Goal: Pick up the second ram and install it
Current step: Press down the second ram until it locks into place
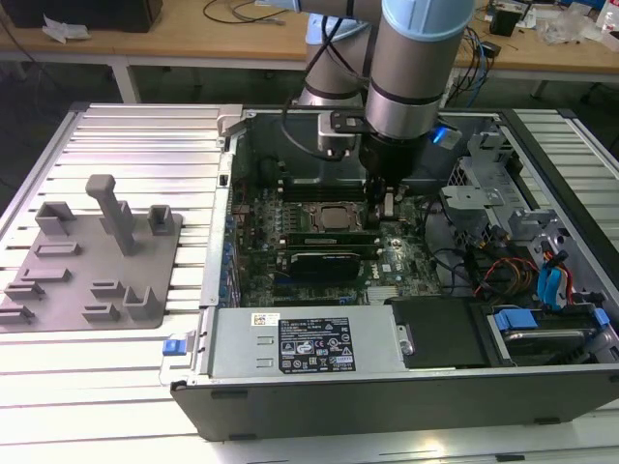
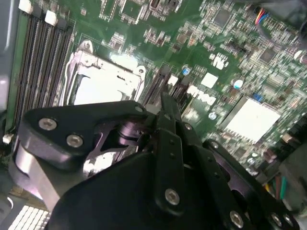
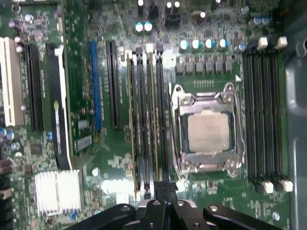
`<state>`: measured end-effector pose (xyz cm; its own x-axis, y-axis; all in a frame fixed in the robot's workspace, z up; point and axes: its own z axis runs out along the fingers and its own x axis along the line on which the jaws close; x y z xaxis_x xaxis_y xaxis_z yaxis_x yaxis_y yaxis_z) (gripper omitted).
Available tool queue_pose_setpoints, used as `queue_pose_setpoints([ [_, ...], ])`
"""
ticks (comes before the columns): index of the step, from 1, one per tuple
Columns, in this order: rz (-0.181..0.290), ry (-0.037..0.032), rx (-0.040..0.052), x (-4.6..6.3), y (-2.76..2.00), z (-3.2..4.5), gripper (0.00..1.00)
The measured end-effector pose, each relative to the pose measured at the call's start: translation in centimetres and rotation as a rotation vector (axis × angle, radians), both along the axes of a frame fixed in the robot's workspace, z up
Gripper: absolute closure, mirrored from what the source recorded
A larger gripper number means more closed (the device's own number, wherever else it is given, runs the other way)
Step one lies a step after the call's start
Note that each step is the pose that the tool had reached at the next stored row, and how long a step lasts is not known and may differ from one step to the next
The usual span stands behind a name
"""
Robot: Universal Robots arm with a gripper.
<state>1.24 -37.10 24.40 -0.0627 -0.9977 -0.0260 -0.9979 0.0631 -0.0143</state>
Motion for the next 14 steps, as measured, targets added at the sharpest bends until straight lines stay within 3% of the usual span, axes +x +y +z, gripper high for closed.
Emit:
queue_pose_setpoints([
  [1, 0.0, -0.0005, 0.0001, -0.4, 0.0, -0.01, 0.92],
  [6, 0.0, -0.0049, 0.0004, -4.6, 0.01, -0.04, 0.92],
  [10, 0.0, -0.006, 0.0004, -6.9, 0.05, -0.08, 0.92],
  [12, 0.0, -0.0064, 0.0005, -7.9, 0.05, -0.1, 0.92],
  [14, 0.0, -0.0063, 0.0004, -8.0, 0.08, -0.32, 0.92],
])
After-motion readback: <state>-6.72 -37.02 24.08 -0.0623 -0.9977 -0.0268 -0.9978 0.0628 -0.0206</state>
